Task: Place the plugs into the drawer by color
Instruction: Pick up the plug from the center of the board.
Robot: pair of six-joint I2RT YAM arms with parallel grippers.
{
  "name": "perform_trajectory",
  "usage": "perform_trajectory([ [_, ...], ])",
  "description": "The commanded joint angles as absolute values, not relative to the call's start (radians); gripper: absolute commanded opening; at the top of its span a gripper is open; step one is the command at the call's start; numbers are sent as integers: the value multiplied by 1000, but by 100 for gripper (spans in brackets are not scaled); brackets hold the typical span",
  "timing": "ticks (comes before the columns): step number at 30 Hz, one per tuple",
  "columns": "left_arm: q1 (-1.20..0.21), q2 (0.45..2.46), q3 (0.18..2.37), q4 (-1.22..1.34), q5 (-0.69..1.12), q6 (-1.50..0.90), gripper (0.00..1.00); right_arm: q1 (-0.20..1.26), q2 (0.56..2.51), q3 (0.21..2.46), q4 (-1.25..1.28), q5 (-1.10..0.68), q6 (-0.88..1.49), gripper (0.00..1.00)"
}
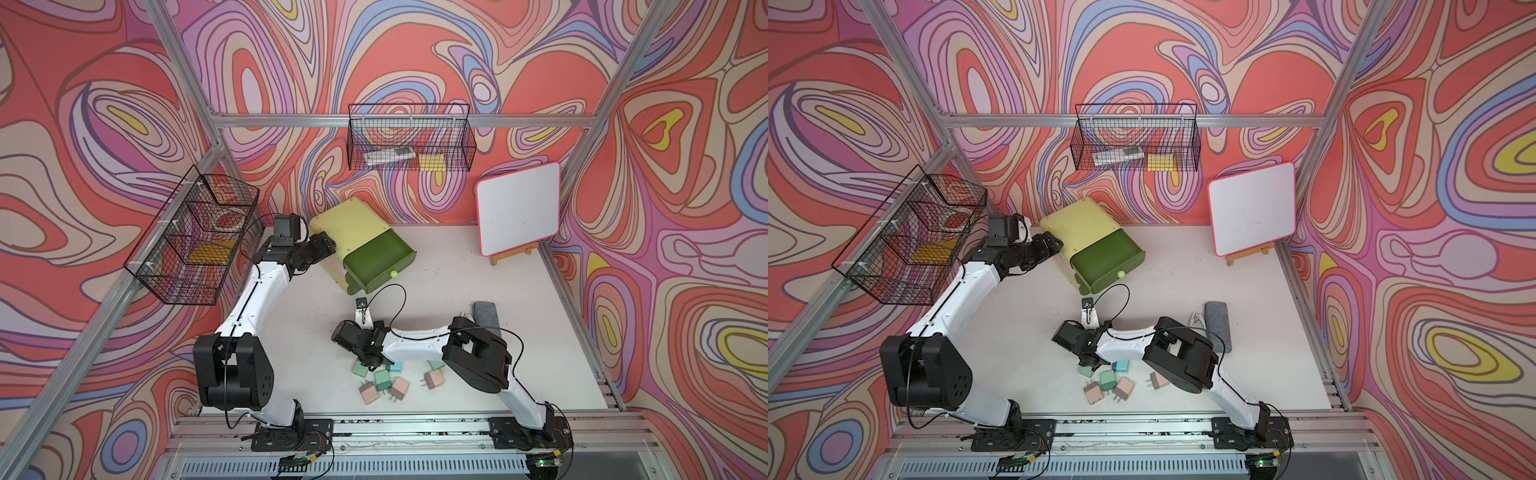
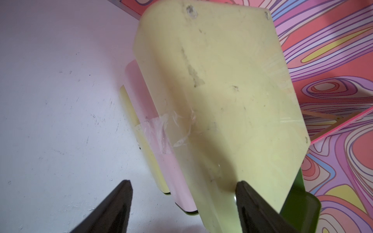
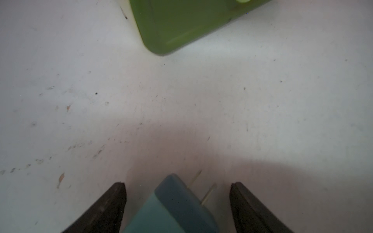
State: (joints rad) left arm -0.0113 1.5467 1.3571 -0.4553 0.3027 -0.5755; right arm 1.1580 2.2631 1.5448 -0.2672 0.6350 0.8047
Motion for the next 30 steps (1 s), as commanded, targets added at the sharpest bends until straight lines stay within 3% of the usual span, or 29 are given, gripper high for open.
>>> perform_trajectory([
  [1,-2,1522,1346,-464,294,-563,80,1155,2287,1557,-270,614,779,76],
  [18,2,1518,1348,-462,293,-562,80,1165,2190,1452,-187,501,580,25],
  [22,2,1518,1345,-463,294,-561,80,1190,2139,1405,-153,453,487,20],
  [30,2,1514,1342,-461,296,-562,80,1219,2002,1334,-109,365,347,18],
])
